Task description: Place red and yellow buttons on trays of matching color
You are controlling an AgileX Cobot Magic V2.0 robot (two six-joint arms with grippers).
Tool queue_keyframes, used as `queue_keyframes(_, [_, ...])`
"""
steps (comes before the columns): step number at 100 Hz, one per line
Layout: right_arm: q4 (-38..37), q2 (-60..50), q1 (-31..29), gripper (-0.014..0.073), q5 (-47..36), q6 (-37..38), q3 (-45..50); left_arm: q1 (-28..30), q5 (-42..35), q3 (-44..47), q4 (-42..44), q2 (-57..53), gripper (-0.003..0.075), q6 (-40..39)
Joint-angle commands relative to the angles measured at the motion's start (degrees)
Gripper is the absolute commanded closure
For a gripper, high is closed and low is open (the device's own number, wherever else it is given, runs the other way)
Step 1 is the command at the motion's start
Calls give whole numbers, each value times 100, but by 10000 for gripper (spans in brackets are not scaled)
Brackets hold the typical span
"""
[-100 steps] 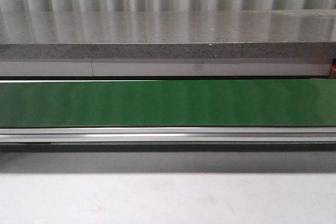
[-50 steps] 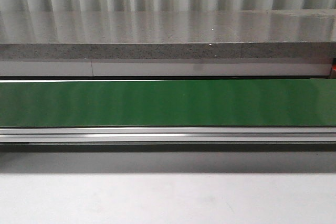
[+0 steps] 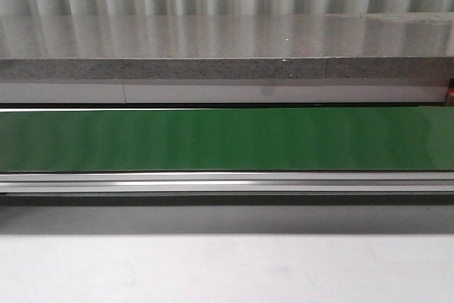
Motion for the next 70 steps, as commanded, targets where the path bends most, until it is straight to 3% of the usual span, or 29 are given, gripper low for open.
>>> queue_keyframes(1, [-66,-163,19,485,-352,-77,-62,-40,-425,-156,-59,-5,740,-15])
queue_keyframes(19, [-66,-303,19,665,-388,-77,-61,-40,-425,-156,-59,-5,740,-15])
queue_keyframes(70, [-66,-303,19,661,-387,-77,-61,-40,-425,-156,-59,-5,740,-15])
